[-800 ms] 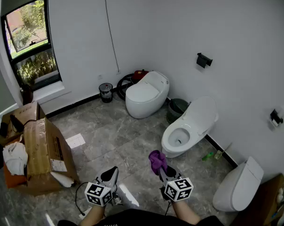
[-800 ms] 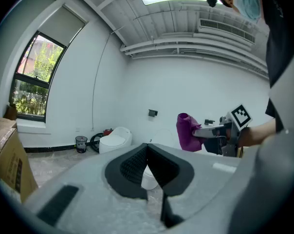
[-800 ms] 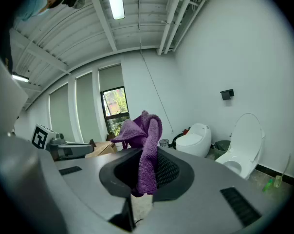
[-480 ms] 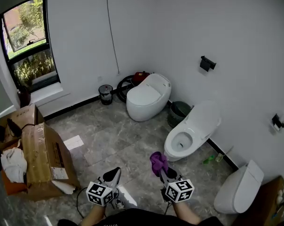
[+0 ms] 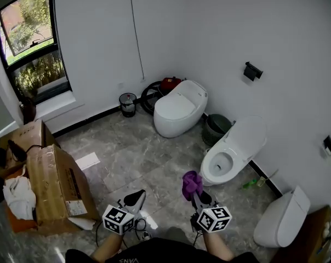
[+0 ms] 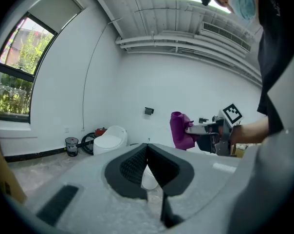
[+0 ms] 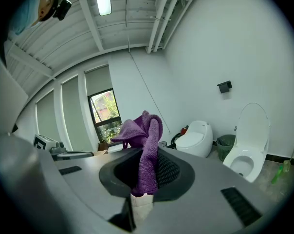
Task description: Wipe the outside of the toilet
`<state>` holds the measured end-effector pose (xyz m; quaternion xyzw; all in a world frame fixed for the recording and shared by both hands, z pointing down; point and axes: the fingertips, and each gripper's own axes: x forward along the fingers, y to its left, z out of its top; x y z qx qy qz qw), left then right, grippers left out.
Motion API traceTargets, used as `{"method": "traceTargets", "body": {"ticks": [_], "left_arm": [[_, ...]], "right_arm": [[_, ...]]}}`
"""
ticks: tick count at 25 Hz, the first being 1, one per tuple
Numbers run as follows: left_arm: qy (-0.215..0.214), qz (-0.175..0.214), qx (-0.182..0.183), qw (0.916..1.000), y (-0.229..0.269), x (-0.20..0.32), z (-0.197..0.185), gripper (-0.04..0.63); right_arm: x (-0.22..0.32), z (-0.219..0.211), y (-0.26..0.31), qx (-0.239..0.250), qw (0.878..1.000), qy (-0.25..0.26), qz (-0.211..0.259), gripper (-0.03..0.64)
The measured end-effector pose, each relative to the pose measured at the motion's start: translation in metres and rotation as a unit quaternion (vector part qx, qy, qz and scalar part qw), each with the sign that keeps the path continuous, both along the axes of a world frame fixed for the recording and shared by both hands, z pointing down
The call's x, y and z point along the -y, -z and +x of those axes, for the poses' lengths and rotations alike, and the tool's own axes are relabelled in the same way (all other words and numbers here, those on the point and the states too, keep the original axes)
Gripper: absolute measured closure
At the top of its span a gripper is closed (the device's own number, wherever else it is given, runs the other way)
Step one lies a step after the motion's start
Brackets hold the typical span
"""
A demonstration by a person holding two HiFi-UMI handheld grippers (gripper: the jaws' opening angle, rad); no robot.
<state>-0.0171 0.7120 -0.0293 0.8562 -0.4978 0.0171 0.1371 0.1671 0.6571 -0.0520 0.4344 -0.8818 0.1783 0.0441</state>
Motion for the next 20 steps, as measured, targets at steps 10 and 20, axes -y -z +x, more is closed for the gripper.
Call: {"method": "traceTargets", "body": {"ticks": [10, 20], "left_arm": [[0.018, -0.020, -0.005, 0.9996, -0.014, 0.076, -0.020, 0.589], [0.065, -0.006, 0.003, 0.9979, -0.001, 0.194, -0.020, 0.589]], "right_arm": [[0.087, -0.010, -0.010, 0.004, 1.000, -0.006, -0.009, 0.572], [0.210, -0.003, -0.018, 0.014, 1.000, 0.020, -0.010, 0.572]]}}
